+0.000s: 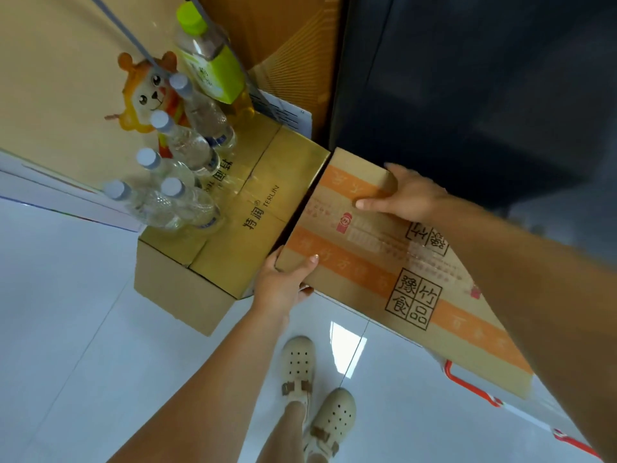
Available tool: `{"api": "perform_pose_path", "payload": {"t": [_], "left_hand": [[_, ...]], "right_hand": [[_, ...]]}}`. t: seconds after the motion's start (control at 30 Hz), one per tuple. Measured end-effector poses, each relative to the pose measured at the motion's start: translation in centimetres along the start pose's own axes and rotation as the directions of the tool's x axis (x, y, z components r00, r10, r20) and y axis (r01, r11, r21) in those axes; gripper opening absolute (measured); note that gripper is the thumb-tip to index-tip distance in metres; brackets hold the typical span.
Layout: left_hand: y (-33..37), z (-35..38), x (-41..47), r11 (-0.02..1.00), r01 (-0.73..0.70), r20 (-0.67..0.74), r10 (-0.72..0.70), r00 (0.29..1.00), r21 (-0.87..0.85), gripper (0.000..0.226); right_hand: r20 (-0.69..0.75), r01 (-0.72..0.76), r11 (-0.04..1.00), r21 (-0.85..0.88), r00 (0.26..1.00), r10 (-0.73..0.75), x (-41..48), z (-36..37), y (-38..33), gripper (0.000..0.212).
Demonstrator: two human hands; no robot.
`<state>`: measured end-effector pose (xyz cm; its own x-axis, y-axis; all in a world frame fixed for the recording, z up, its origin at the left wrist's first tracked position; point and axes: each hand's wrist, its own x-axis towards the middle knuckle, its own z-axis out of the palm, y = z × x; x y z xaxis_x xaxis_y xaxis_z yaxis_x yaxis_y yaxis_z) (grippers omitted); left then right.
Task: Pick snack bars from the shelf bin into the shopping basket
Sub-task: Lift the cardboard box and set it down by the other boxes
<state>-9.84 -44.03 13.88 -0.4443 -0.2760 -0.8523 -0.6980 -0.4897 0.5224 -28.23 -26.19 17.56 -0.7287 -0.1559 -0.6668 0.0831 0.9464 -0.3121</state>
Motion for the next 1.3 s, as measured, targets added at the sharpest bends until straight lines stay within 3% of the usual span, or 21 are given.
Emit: {"api": "perform_pose_path", "payload": {"t": [0.13, 0.27, 0.43, 0.77, 0.97, 1.13, 1.3], "left_hand": [[0.2, 0.6, -1.9, 0.995, -0.095, -0.001, 0.095, 0.996, 0.022, 0.066], [1.6, 1.9, -5.8, 0.955, -0.247, -0.01, 0.252, 0.968, 0.166, 0.079], [3.8, 3.3, -13.5, 0.839, -0.442, 0.05, 0.45, 0.891, 0.317, 0.078], [2.2, 4.3, -18.0, 0.794, -0.483, 0.087, 0.487, 0.869, 0.37, 0.077], [2.7, 4.2, -17.2, 0.824, -0.476, 0.004, 0.499, 0.867, 0.309, 0.066], [2.2, 2.8, -15.2, 0.931, -0.333, -0.097, 0.35, 0.932, 0.151, 0.059], [0.9, 0.6, -10.6, 0.987, -0.136, -0.139, 0.147, 0.979, 0.088, 0.049]], "right_hand": [[-0.11, 0.008, 1.0, 0.029, 0.994, -0.004, -1.4, -0.4, 0.6, 0.094], [-0.166, 0.048, 0.958, 0.282, 0.986, 0.0, -5.4, -3.1, 2.4, 0.093], [-0.288, 0.16, 0.837, 0.523, 0.958, -0.004, -12.4, -5.7, 4.1, 0.075], [-0.3, 0.158, 0.764, 0.625, 0.953, 0.048, -17.5, -4.7, 7.1, 0.077], [-0.376, 0.215, 0.839, 0.5, 0.927, -0.014, -17.0, -4.0, 6.3, 0.073], [-0.361, 0.186, 0.936, 0.298, 0.93, -0.069, -14.5, -4.4, 3.2, 0.08], [-0.233, 0.062, 0.998, 0.028, 0.971, -0.054, -10.5, -2.9, -0.4, 0.091]]}}
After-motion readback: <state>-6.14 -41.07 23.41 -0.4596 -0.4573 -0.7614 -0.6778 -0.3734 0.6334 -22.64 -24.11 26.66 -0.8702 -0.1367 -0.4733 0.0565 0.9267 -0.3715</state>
